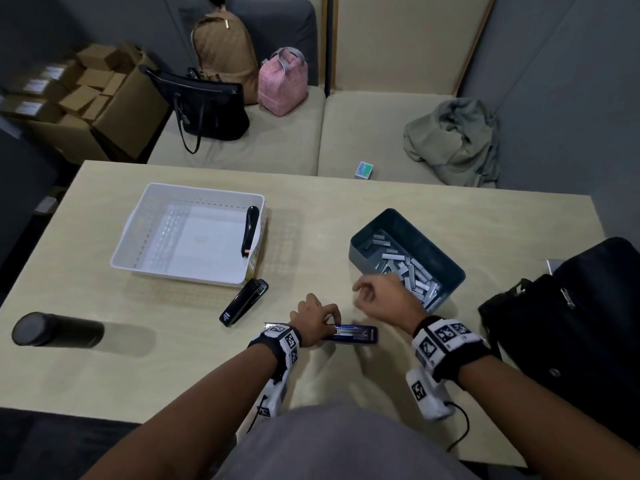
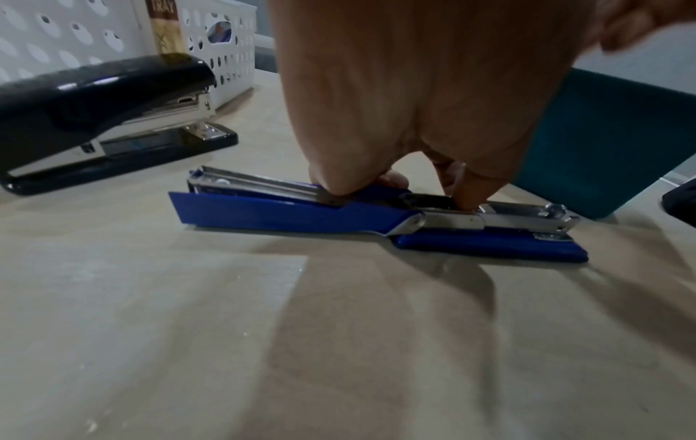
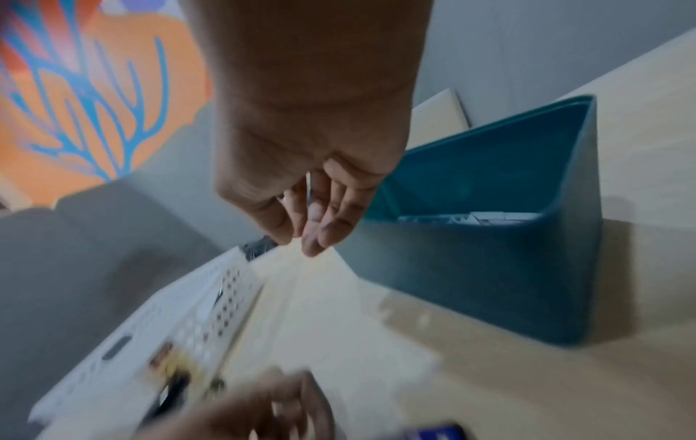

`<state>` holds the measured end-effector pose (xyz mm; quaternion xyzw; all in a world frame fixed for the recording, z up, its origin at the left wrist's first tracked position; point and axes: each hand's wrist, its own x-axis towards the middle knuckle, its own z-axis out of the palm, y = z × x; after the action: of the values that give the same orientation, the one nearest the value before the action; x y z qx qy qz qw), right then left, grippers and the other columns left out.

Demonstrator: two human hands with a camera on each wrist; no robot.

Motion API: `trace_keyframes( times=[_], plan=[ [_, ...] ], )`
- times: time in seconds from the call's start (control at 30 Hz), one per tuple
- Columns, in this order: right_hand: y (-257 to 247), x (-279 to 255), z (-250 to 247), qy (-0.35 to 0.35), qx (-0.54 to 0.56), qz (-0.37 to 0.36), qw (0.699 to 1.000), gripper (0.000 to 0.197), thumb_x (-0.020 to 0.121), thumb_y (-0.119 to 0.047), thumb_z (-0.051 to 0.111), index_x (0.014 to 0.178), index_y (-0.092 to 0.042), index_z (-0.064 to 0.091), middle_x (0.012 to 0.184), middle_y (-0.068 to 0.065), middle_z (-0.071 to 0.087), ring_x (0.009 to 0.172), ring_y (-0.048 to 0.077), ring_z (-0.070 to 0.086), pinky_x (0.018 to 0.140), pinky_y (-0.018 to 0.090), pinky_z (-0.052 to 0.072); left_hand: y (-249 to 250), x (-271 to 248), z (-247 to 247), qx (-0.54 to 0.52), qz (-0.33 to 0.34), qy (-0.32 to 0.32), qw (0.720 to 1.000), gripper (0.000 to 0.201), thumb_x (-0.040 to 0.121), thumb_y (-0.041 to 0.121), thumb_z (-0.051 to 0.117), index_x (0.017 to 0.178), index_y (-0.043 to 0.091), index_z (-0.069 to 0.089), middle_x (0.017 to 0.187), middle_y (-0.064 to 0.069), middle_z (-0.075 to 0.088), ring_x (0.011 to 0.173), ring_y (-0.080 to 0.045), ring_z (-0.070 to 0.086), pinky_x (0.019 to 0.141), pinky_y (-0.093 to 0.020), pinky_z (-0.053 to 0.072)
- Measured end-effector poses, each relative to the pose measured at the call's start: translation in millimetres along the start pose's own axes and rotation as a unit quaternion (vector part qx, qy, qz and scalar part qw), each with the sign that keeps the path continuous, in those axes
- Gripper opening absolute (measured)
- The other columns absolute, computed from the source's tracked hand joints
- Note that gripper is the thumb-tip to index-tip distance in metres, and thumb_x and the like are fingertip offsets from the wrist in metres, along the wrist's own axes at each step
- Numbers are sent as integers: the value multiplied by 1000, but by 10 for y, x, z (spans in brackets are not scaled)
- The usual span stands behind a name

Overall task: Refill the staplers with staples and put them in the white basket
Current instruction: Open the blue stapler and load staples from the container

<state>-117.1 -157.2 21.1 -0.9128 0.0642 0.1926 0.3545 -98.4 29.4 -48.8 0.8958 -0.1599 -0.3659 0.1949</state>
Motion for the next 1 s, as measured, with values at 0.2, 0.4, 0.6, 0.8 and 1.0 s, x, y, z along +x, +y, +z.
trace_keyframes(
  times=[0.2,0.4,0.6,0.8,1.0],
  plan=[
    [205,430,-631,175,46,83,980,21,84,-7,55,87,-16,74,87,5,73,73,17,69,76,32,60,-7,-9,11,1,7,7,1000,19,85,38,62,103,32,62,108,-3,37,105,-25,42,89,-40,37],
    [614,654,-705,-25,-232,164,958,25,86,-11,60,108,-9,71,113,20,66,93,36,67,82,39,57,-12,-4,3,1,6,4,1000,20,84,36,63,103,31,62,105,0,33,106,-26,42,87,-39,37],
    [443,800,-525,-35,-445,74,892,19,92,-15,53,102,-11,68,105,11,67,91,30,69,71,35,52,8,5,-43,8,3,-8,1000,21,85,36,62,104,30,61,114,-5,38,107,-25,41,89,-40,37],
    [396,891,-467,-27,-476,44,878,16,91,-14,54,101,-13,68,106,9,66,90,28,70,66,34,50,-5,9,-41,12,6,-10,1000,22,84,38,63,104,31,60,115,-5,38,108,-25,41,88,-40,36],
    [468,911,-439,-35,-452,38,891,21,90,-6,55,107,-7,68,112,13,63,95,32,67,72,39,54,-15,4,-39,11,7,-8,1000,22,84,39,63,104,31,60,114,-5,38,107,-26,41,89,-40,36]
  ],
)
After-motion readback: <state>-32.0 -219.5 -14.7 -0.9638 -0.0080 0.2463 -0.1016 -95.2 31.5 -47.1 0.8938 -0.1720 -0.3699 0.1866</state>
